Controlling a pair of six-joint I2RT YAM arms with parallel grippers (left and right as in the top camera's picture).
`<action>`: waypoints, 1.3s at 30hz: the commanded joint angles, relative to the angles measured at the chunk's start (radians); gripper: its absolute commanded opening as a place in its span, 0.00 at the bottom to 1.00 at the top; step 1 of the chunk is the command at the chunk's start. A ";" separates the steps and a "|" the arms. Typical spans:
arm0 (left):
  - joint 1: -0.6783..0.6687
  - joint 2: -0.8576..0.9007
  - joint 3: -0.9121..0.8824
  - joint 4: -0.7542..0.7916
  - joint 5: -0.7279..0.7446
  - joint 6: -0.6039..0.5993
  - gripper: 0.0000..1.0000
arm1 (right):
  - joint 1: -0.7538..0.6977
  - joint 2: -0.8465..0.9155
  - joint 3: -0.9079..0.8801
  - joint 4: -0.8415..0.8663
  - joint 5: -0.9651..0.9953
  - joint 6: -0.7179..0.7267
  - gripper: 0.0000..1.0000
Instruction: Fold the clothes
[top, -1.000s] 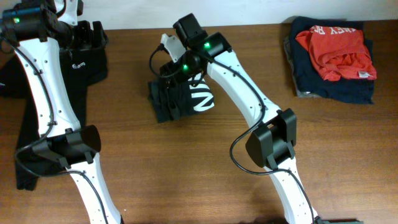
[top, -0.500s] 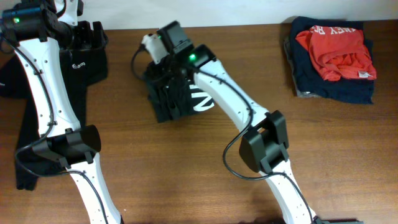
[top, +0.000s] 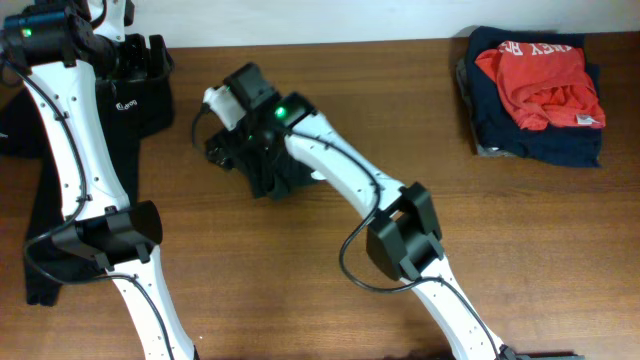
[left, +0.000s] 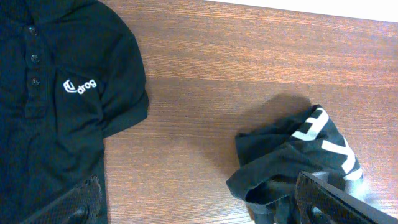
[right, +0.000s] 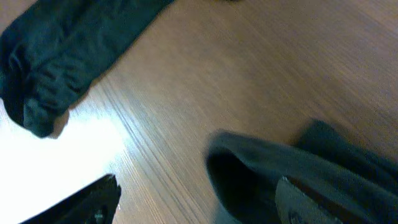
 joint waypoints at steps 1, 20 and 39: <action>0.003 0.007 0.012 -0.002 0.011 0.016 0.99 | -0.057 -0.070 0.172 -0.158 0.013 -0.003 0.88; 0.003 0.035 0.012 0.005 -0.039 0.016 0.99 | -0.006 -0.061 -0.090 -0.347 0.067 -0.009 0.55; 0.075 0.035 0.012 0.006 -0.173 -0.019 0.99 | 0.065 -0.023 -0.170 -0.156 0.327 0.172 0.04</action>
